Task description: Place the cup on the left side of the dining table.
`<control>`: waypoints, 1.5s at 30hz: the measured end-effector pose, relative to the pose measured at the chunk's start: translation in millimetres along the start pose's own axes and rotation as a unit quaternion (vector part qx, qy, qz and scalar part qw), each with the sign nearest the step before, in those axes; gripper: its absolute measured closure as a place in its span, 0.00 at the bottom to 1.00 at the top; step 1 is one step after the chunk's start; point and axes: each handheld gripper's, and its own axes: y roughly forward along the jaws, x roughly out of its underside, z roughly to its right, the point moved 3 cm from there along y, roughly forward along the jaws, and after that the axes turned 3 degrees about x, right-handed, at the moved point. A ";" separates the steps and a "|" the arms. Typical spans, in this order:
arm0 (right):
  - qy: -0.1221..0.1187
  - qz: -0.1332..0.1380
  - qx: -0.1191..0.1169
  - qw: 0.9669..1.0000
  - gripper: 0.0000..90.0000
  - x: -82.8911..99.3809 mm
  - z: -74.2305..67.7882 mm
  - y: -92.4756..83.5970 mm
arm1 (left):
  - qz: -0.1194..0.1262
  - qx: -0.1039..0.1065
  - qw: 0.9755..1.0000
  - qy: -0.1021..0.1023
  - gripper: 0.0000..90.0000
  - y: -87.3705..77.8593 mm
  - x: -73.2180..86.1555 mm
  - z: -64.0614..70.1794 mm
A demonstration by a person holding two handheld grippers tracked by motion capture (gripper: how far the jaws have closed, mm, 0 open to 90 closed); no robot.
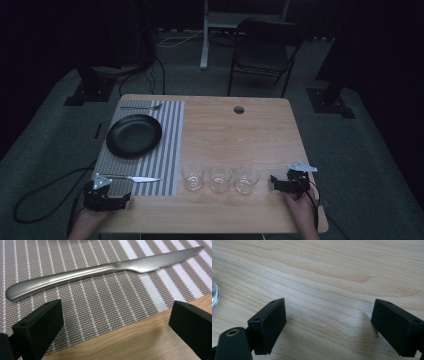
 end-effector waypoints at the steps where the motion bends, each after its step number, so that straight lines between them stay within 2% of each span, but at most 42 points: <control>1: 0.000 0.000 0.000 1.000 0.14 0.0 0.0 0.0 | 0.004 -0.003 1.000 0.001 0.00 0.0 -0.7 1.4; 9: 0.000 0.000 0.000 1.000 0.14 0.0 0.0 0.0 | 0.010 0.024 1.000 0.012 0.00 -1.2 -4.7 10.0; 16: 0.000 0.000 0.000 1.000 0.14 0.0 0.0 0.0 | 0.015 0.057 0.997 0.042 0.00 0.3 -9.7 23.6; 18: 0.000 0.000 0.000 1.000 0.14 0.0 0.0 0.0 | 0.017 0.064 0.997 0.045 0.00 1.2 -11.5 27.7; 22: 0.000 0.000 0.000 1.000 0.14 0.0 0.0 0.0 | 0.018 0.063 0.996 0.057 0.00 3.0 -14.6 33.8; 26: 0.000 0.000 0.000 1.000 0.14 0.0 0.0 0.0 | 0.018 0.078 0.995 0.064 0.00 4.3 -16.9 39.3; 33: 0.000 0.000 0.000 1.000 0.14 0.0 0.0 0.0 | 0.017 0.090 0.993 0.080 0.00 7.4 -19.7 49.6; 38: 0.000 0.000 0.000 1.000 0.14 0.0 0.0 0.0 | 0.019 0.107 0.990 0.088 0.00 10.2 -22.4 56.8; 45: 0.000 0.000 0.000 1.000 0.14 0.0 0.0 0.0 | 0.029 0.139 0.984 0.106 0.00 15.5 -34.1 72.5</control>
